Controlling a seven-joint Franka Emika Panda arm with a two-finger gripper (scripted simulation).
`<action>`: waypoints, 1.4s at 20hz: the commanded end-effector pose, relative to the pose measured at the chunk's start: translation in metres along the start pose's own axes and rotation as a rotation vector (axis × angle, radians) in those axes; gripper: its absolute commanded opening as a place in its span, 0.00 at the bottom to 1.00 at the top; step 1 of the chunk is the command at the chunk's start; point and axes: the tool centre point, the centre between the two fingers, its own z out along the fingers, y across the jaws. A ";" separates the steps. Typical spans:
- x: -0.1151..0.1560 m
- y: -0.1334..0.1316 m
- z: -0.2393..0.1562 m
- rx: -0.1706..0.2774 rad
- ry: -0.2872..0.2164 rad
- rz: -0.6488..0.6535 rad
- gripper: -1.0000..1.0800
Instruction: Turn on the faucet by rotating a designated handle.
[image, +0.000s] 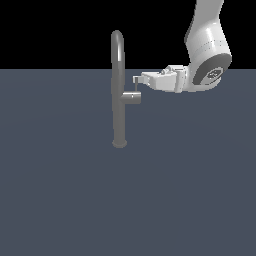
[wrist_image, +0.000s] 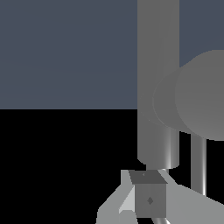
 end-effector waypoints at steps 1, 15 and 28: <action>-0.003 0.006 0.000 0.000 0.000 0.000 0.00; -0.006 0.035 0.000 0.002 0.001 0.000 0.00; 0.003 0.063 0.000 0.003 0.002 -0.004 0.00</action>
